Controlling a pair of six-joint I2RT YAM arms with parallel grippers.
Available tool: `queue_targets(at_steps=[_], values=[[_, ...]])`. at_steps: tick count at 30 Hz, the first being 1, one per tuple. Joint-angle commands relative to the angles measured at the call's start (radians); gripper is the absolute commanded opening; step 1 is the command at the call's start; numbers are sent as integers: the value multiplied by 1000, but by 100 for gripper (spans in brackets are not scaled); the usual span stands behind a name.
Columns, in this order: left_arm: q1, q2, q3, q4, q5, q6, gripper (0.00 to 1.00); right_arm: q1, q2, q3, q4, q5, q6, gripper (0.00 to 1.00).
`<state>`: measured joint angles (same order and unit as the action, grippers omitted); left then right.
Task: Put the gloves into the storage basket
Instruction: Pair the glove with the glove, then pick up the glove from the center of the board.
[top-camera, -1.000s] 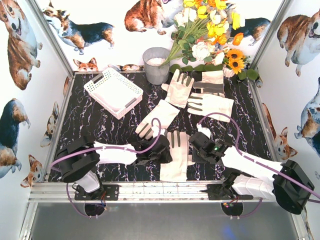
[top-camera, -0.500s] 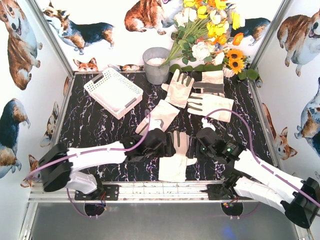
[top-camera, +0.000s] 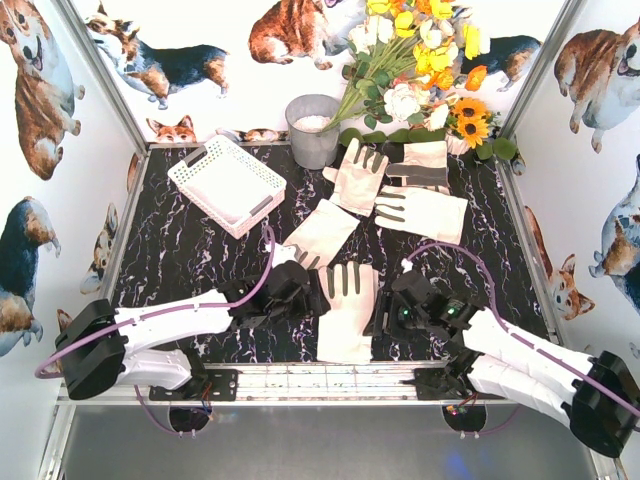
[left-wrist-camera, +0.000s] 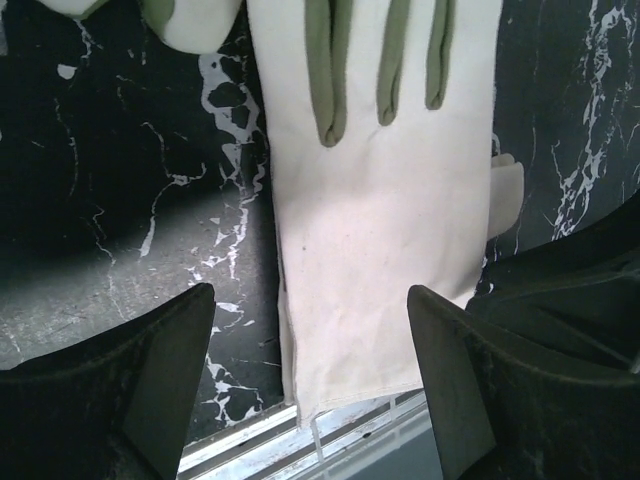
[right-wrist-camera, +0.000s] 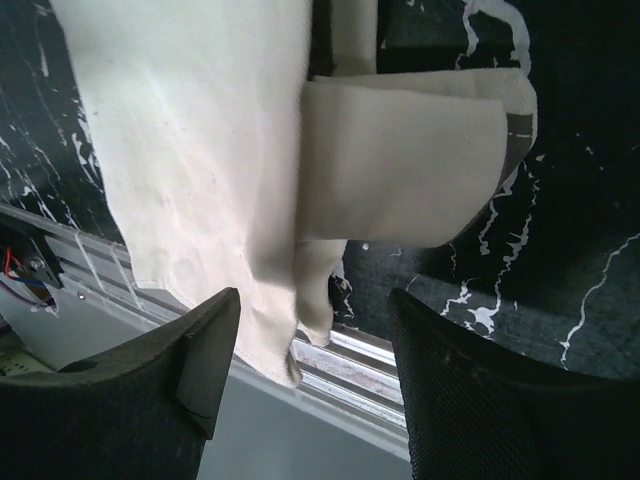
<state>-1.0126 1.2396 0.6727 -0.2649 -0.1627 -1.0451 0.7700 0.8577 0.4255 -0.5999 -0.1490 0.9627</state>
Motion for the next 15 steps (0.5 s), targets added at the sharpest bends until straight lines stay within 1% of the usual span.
queue_targets(at_steps=[1, 4, 8, 11, 15], values=[[44, -26, -70, 106, 81, -23, 70, -3, 24, -31, 143, -30, 51, 62], [65, -28, -128, 189, 123, -45, 64, -3, 49, -37, 164, -11, 58, 60], [84, -14, -172, 292, 152, -67, 58, -3, 76, -50, 197, 23, 60, 51], [102, 16, -202, 372, 188, -82, 55, -3, 96, -65, 197, 54, 70, 46], [118, 64, -199, 404, 218, -74, 51, -3, 113, -97, 200, 84, 91, 39]])
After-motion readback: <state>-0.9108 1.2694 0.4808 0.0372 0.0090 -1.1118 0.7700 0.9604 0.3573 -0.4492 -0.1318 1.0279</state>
